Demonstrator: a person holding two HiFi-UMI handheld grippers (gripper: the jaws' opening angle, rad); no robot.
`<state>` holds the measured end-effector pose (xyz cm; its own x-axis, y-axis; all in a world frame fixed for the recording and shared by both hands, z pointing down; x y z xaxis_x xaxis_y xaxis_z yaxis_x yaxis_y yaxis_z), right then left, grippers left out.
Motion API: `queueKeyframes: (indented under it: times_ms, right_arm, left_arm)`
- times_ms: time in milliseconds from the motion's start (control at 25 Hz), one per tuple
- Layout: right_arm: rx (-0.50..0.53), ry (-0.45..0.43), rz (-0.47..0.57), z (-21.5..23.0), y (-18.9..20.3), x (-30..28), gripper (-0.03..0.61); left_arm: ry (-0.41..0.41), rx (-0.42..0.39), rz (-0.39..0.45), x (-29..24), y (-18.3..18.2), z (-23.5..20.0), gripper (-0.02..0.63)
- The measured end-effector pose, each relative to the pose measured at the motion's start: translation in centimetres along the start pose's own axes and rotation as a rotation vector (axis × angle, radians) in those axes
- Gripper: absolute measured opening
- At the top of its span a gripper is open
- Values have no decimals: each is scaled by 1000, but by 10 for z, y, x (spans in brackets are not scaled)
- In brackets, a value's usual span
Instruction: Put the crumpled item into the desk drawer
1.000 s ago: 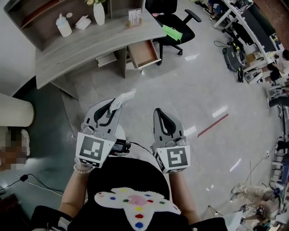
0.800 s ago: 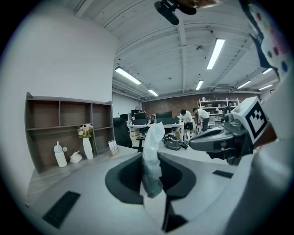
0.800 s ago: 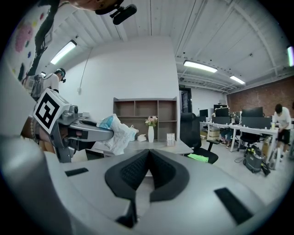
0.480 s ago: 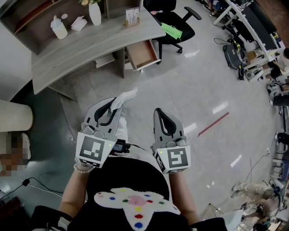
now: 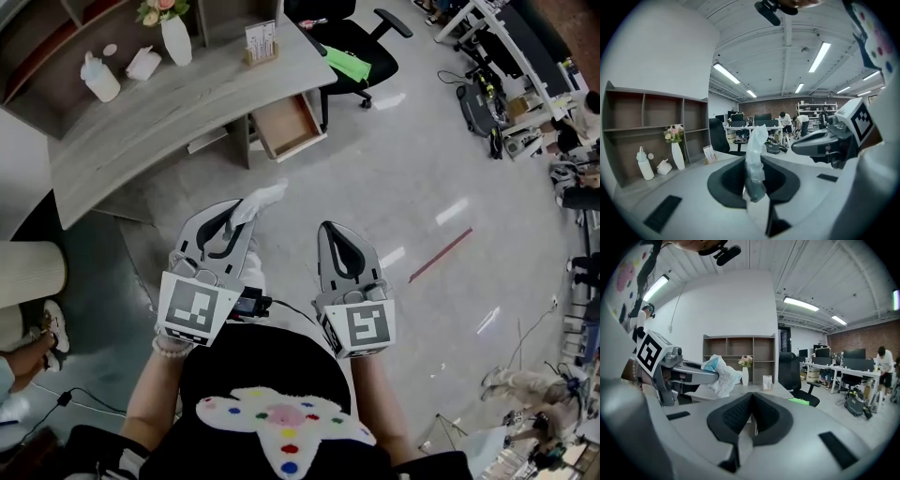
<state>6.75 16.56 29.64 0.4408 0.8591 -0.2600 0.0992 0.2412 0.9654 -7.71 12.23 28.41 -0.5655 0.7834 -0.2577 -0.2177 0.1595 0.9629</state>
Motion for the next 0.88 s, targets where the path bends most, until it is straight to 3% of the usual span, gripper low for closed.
queueKeyframes:
  times_ms: [320,560,880]
  right_arm:
    - [-22,39,-71,26,-19,-46,2]
    - [-31,30,2,37,-38,-91,2]
    - [-35,57,-21,50,-47,-127,2]
  left_arm:
    - [35,-2,-4,-50,-14,-35,61]
    - [61,0,-2,-84,-21,-65,61]
    - [87,2,-1,-118,-24,-97,61]
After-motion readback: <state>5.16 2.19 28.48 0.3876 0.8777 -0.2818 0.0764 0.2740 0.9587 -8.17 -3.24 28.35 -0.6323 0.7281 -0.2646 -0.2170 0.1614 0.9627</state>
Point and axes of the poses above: the fingertips, and each gripper's own axes: x backward along the fingers, z to its right, y out of its underside, the point moved 3 cm from there along x, backward along the fingers, and after that the axes turned 8 degrees about -y, right-handed, at the moved point
